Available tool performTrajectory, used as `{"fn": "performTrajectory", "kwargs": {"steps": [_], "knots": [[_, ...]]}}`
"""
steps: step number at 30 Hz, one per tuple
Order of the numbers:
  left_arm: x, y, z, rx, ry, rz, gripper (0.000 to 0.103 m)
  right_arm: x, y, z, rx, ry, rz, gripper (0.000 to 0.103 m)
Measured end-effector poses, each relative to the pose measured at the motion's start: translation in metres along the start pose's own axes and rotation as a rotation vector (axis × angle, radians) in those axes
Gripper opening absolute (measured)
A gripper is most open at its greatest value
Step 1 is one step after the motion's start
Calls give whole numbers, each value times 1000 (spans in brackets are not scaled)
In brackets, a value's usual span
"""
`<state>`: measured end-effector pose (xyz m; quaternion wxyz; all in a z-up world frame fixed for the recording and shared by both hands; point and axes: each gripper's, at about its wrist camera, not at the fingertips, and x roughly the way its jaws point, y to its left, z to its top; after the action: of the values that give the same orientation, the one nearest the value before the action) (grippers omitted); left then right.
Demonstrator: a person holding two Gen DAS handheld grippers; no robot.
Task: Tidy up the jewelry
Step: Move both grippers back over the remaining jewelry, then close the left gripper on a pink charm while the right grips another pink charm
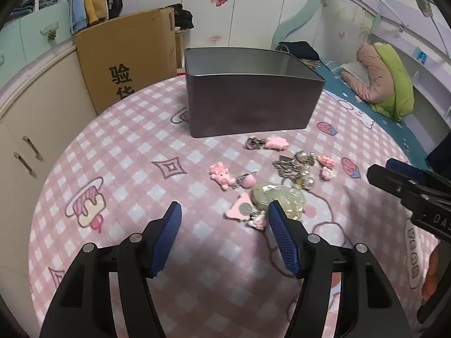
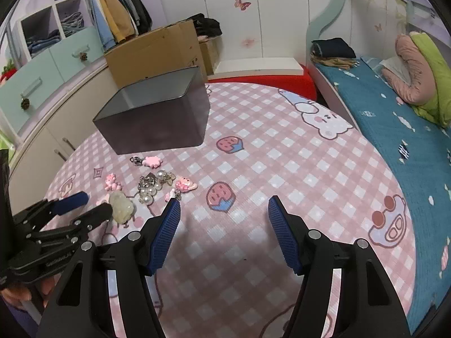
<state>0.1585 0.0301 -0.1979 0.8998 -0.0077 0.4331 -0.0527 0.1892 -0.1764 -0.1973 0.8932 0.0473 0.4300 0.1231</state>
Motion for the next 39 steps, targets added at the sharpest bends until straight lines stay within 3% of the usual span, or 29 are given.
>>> {"fn": "performTrajectory", "kwargs": {"steps": [3, 9, 12, 13, 14, 25, 29, 37, 39], "knots": [[3, 0, 2, 37, 6, 47, 51, 3, 0, 0, 0, 4, 6, 63], [8, 1, 8, 58, 13, 41, 50, 10, 2, 3, -10, 19, 12, 63], [10, 1, 11, 74, 10, 34, 34, 15, 5, 4, -27, 32, 8, 63], [10, 1, 12, 77, 9, 38, 23, 17, 5, 4, -31, 34, 6, 63], [10, 1, 12, 82, 9, 37, 21, 19, 6, 4, -35, 37, 7, 63], [2, 13, 5, 28, -2, -7, 20, 41, 36, 14, -105, 62, 16, 63], [-6, 21, 4, 5, -12, -28, 20, 49, 42, 16, -142, 61, -33, 62], [-14, 22, 8, -7, -30, -71, 20, 45, 33, 16, -138, 57, -56, 19], [-15, 22, 10, -11, -32, -83, 20, 44, 33, 15, -144, 57, -52, 15]]}}
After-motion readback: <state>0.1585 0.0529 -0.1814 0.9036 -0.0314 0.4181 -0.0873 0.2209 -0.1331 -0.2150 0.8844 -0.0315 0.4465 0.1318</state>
